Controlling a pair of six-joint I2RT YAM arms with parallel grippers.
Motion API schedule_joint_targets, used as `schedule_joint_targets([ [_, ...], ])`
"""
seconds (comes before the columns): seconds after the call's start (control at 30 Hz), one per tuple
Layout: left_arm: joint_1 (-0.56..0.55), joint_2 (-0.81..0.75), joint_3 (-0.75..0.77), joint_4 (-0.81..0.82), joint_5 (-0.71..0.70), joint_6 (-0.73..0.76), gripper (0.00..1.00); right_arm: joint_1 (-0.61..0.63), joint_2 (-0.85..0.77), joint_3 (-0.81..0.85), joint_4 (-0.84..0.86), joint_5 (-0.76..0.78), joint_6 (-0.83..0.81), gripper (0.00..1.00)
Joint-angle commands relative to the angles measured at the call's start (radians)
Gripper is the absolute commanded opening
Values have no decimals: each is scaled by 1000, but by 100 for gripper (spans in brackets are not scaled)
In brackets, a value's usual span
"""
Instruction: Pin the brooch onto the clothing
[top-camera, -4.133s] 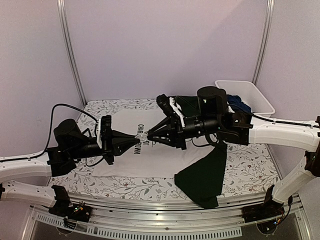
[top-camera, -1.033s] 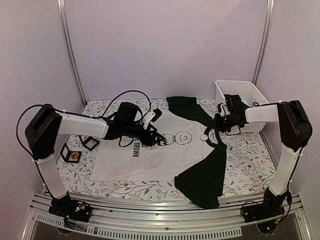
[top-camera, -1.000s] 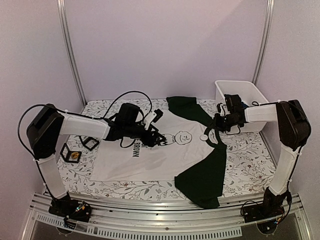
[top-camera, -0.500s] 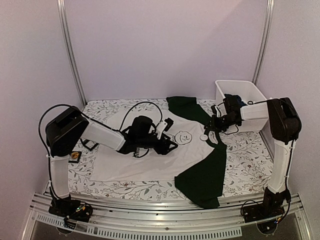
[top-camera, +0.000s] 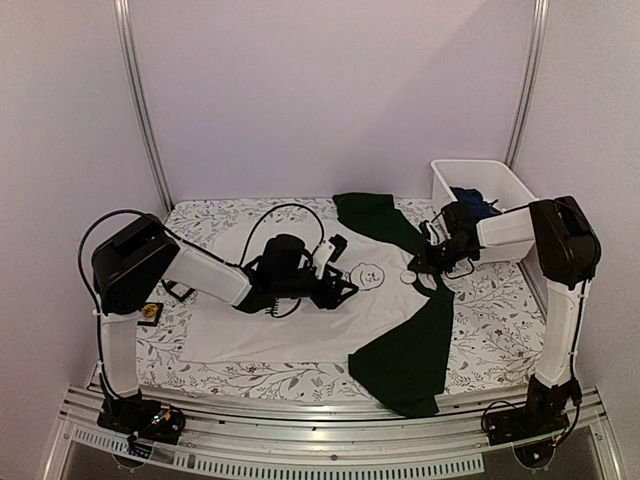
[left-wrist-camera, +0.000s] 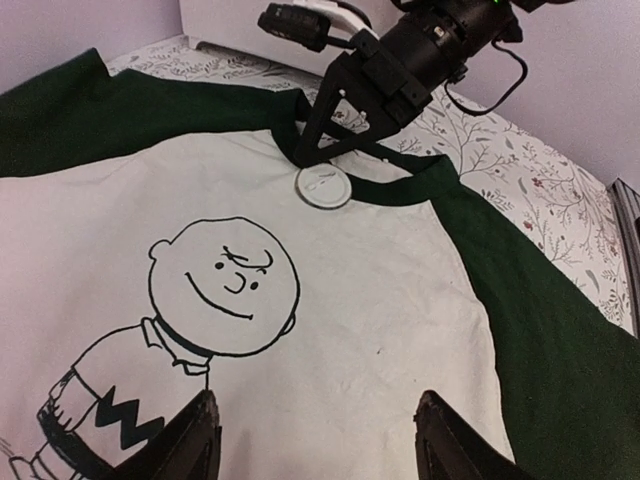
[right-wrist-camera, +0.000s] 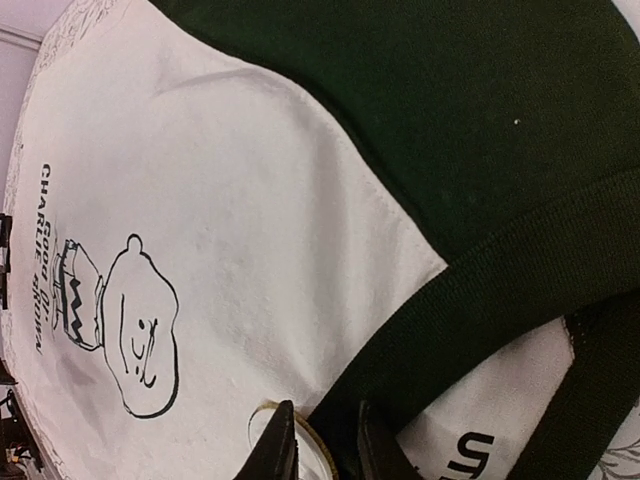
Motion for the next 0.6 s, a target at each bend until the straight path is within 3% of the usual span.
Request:
schedule_joint_targets([
  [0.0, -11, -4, -9, 15, -3, 17, 66, 8, 13, -71, -99, -2, 22, 21],
  [0.27, -6, -4, -12, 17, 3, 42, 66, 7, -37, -83, -110, -175, 24, 16],
  [0.57, -5, -7, -16, 20, 10, 62, 66, 6, -66, -118, -71, -248, 38, 15],
])
